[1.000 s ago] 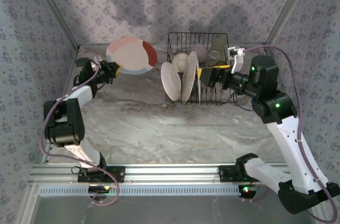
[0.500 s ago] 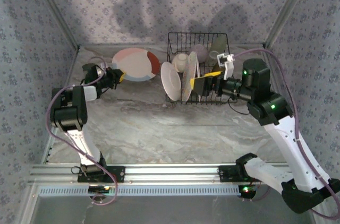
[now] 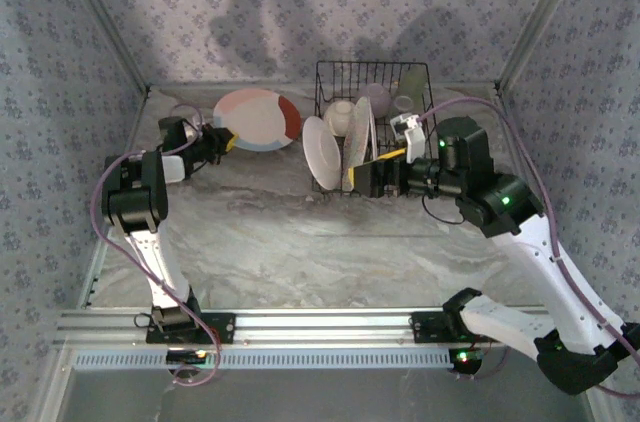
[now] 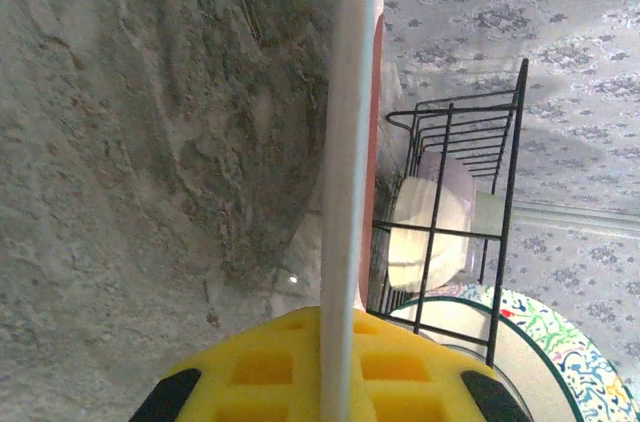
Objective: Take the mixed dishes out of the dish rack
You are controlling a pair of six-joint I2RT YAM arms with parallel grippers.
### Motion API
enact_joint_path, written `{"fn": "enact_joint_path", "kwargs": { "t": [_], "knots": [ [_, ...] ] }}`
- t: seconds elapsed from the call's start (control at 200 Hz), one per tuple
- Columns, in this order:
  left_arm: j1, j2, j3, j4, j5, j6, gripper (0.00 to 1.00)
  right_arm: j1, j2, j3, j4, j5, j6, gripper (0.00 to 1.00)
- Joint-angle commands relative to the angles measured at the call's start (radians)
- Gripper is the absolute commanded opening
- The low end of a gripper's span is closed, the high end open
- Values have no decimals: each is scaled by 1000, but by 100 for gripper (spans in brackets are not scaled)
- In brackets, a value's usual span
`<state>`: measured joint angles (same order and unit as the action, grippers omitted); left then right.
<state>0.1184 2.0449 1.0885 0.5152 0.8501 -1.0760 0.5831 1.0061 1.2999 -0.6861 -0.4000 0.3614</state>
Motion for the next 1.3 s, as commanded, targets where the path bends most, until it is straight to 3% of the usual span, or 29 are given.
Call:
{"fn": "enact_joint_path", "kwargs": {
  "t": [0.0,0.37,0.52,0.959,1.294],
  "knots": [
    [18,12,47,36,47,44,0,21,4,36,-35,45,-26,100],
    [38,61,93,-23,60,68,0,48,7,35,-47,92,-35,100],
    [45,69,101,-29,60,68,6,54,11,35,-45,100,-32,100],
    [63,61,88,-50,37,73,41,65,22,52,-56,142,-26,100],
    [79,32,80,-103,-3,94,73,67,25,77,-115,251,-2,100]
  ]
}}
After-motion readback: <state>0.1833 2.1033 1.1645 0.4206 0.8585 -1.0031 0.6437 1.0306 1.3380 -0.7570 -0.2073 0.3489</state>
